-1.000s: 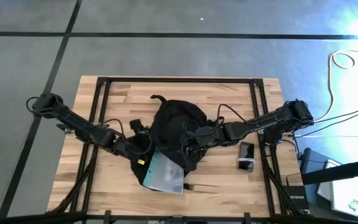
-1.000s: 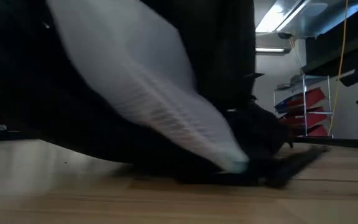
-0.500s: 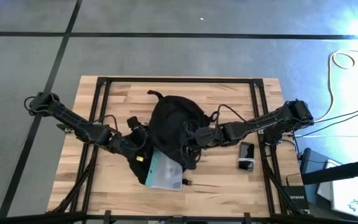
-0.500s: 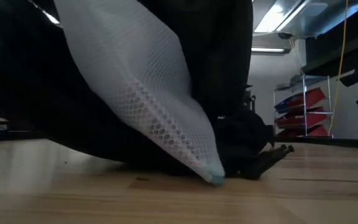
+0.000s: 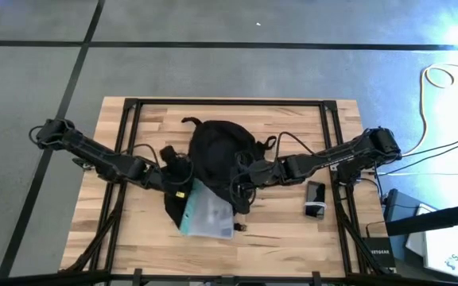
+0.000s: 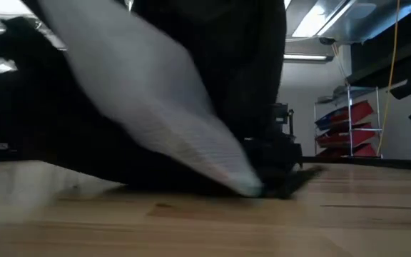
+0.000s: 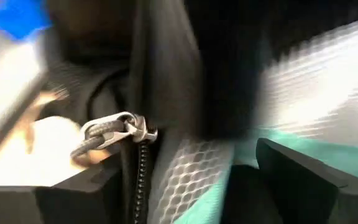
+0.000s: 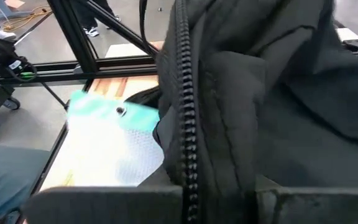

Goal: Unpack backpack
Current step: Put the transparent zipper bag into the black backpack

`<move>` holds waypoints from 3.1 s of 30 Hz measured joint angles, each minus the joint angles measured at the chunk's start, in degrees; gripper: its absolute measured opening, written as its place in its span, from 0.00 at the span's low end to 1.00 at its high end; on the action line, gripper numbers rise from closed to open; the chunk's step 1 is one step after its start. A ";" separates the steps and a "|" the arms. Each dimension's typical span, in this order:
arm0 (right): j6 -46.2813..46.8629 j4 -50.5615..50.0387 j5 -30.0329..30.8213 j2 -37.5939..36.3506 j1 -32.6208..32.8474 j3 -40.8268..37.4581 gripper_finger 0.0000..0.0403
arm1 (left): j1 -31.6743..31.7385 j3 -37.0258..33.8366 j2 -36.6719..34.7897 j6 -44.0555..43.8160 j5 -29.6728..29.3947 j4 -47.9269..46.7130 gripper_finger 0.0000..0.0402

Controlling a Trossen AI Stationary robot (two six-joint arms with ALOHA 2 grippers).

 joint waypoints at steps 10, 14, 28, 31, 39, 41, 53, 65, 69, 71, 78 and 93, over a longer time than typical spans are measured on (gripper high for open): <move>0.25 -0.16 -1.17 0.00 0.11 0.00 0.01 | 0.69 -0.02 -0.20 4.82 8.56 5.91 0.69; 0.23 -0.50 -0.38 0.02 -0.02 -0.02 0.01 | 1.23 0.00 -0.20 0.03 -5.45 -2.66 0.69; 0.22 -0.48 0.00 0.02 0.02 -0.02 0.01 | -7.85 0.00 -0.24 21.30 9.63 8.79 0.69; 0.22 -0.48 -0.02 0.02 0.02 -0.02 0.01 | -9.79 0.00 -0.24 19.19 -6.04 9.29 0.69; 0.22 -0.89 0.72 0.02 0.04 -0.02 0.01 | -14.75 0.00 0.78 16.35 -1.71 15.47 0.69; 0.22 -0.87 0.74 0.02 0.04 -0.02 0.01 | -16.03 0.00 2.43 16.86 3.31 18.90 0.69; 0.22 -0.85 1.12 0.02 0.04 -0.02 0.01 | -23.48 2.81 14.82 34.61 1.34 36.09 0.69; 0.22 -0.89 1.13 0.02 0.04 -0.02 0.01 | -28.11 14.59 24.78 39.26 -1.48 19.78 0.69; 0.22 -1.05 1.12 0.02 0.04 -0.02 0.01 | -27.75 15.50 26.63 37.77 -8.06 14.09 0.69; 0.22 -1.05 1.12 0.02 0.04 -0.02 0.01 | -27.25 15.50 27.24 37.79 -11.04 12.14 0.69; 0.08 -1.34 -2.64 0.02 0.02 -0.02 0.00 | -24.75 15.52 27.76 37.55 -22.74 14.98 0.69; 0.03 -0.80 -4.92 0.04 0.09 -0.02 0.00 | -18.24 15.45 27.74 37.91 -10.39 20.56 0.53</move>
